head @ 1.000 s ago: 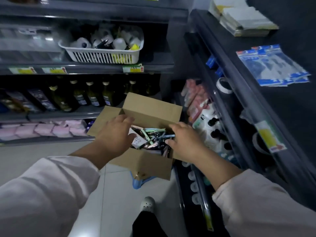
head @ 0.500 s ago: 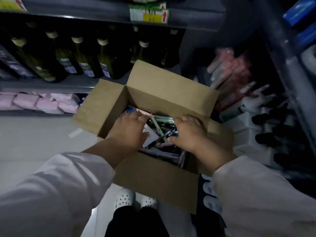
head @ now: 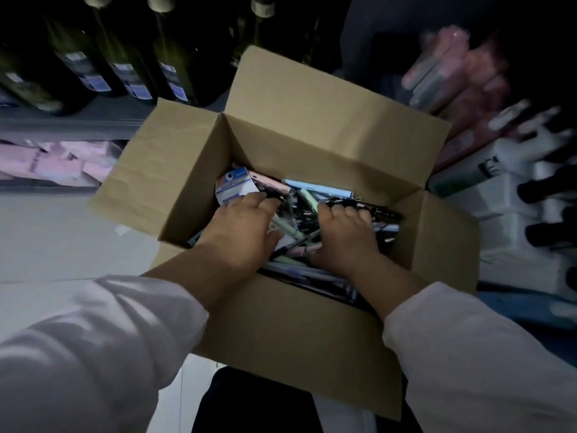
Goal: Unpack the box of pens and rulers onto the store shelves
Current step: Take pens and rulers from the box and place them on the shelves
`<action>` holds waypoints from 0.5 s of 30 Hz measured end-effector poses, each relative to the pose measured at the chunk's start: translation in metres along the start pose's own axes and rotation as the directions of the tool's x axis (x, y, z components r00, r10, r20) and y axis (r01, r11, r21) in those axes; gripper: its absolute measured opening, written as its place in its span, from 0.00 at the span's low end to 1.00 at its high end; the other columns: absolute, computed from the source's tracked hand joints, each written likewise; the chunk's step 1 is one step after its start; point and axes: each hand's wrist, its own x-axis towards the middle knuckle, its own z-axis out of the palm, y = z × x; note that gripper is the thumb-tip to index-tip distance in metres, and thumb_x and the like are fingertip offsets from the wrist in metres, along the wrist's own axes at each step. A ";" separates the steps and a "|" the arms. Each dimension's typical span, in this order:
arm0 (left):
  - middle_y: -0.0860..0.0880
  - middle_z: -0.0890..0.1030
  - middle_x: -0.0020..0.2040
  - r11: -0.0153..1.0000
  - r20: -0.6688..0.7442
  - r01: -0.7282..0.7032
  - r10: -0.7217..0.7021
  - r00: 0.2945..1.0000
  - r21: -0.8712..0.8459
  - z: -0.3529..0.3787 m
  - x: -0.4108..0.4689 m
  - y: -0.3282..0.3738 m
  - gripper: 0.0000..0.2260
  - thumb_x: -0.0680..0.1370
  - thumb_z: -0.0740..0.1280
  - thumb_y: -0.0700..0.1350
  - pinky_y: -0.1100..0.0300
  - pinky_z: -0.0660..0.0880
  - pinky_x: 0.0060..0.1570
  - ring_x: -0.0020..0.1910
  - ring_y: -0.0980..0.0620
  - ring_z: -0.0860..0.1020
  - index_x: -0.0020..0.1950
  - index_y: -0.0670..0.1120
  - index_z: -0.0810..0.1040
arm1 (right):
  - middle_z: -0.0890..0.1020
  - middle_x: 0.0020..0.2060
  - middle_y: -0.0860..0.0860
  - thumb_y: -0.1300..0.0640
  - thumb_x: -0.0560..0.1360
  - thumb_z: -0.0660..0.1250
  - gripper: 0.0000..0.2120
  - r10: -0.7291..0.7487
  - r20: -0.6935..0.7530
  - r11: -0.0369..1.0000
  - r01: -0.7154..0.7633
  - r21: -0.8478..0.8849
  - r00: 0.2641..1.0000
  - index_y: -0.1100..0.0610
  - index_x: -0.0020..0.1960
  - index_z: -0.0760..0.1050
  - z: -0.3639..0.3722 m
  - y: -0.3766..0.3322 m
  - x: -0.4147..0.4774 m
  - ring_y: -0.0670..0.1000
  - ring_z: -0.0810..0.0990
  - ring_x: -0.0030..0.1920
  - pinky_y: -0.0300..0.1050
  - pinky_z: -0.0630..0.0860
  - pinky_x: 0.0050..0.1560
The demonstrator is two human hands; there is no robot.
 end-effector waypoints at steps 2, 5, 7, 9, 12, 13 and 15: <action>0.48 0.62 0.75 1.000 -0.002 0.002 -0.002 1.000 -0.018 0.000 0.001 0.000 0.26 0.79 0.61 0.54 0.52 0.60 0.71 0.73 0.46 0.61 0.75 0.50 0.60 | 0.72 0.64 0.55 0.35 0.68 0.66 0.42 -0.007 -0.030 1.000 0.008 0.015 1.000 0.56 0.72 0.59 0.006 0.000 0.000 0.57 0.69 0.63 0.51 0.61 0.63; 0.47 0.63 0.74 1.000 -0.006 0.006 -0.006 1.000 -0.028 0.001 0.002 0.000 0.26 0.78 0.61 0.54 0.51 0.60 0.70 0.72 0.45 0.62 0.75 0.50 0.61 | 0.72 0.64 0.56 0.37 0.68 0.67 0.42 -0.018 -0.042 1.000 0.019 0.016 0.999 0.58 0.73 0.57 0.009 -0.001 0.005 0.57 0.71 0.63 0.50 0.65 0.60; 0.47 0.64 0.74 1.000 0.000 0.018 -0.018 1.000 -0.026 0.001 0.004 0.000 0.26 0.78 0.61 0.54 0.51 0.62 0.69 0.71 0.45 0.62 0.74 0.49 0.62 | 0.71 0.65 0.57 0.39 0.69 0.69 0.45 -0.018 0.026 0.999 0.017 0.041 0.999 0.59 0.75 0.53 0.008 -0.004 0.009 0.58 0.73 0.62 0.50 0.69 0.58; 0.46 0.65 0.73 0.998 0.032 0.060 -0.059 0.998 -0.026 0.000 0.005 0.001 0.25 0.78 0.62 0.55 0.50 0.64 0.68 0.70 0.43 0.63 0.74 0.49 0.63 | 0.69 0.66 0.58 0.43 0.69 0.70 0.45 -0.010 0.071 0.996 0.004 0.088 0.997 0.59 0.75 0.51 0.007 -0.009 0.010 0.59 0.74 0.61 0.50 0.73 0.51; 0.43 0.66 0.71 0.979 0.086 0.197 -0.193 0.977 -0.046 0.003 0.013 -0.005 0.25 0.77 0.63 0.55 0.48 0.66 0.66 0.69 0.40 0.65 0.72 0.47 0.65 | 0.70 0.63 0.57 0.50 0.70 0.70 0.35 -0.038 0.026 0.991 0.034 0.126 0.999 0.58 0.71 0.58 0.010 -0.013 0.007 0.58 0.75 0.58 0.47 0.69 0.44; 0.42 0.67 0.69 0.962 0.110 0.263 -0.253 0.961 -0.079 0.005 0.018 -0.009 0.25 0.77 0.63 0.55 0.48 0.68 0.65 0.67 0.39 0.67 0.70 0.45 0.67 | 0.70 0.62 0.57 0.50 0.71 0.70 0.34 -0.044 0.011 0.990 0.042 0.136 0.999 0.58 0.71 0.59 0.011 -0.013 0.007 0.58 0.74 0.59 0.47 0.69 0.44; 0.40 0.70 0.66 0.900 0.180 0.397 -0.366 0.913 -0.182 0.008 0.028 -0.016 0.24 0.76 0.64 0.54 0.51 0.71 0.61 0.63 0.39 0.71 0.67 0.43 0.67 | 0.70 0.64 0.57 0.50 0.70 0.71 0.39 -0.039 0.020 0.990 0.036 0.140 0.999 0.58 0.74 0.55 0.012 -0.013 0.009 0.59 0.73 0.60 0.48 0.72 0.48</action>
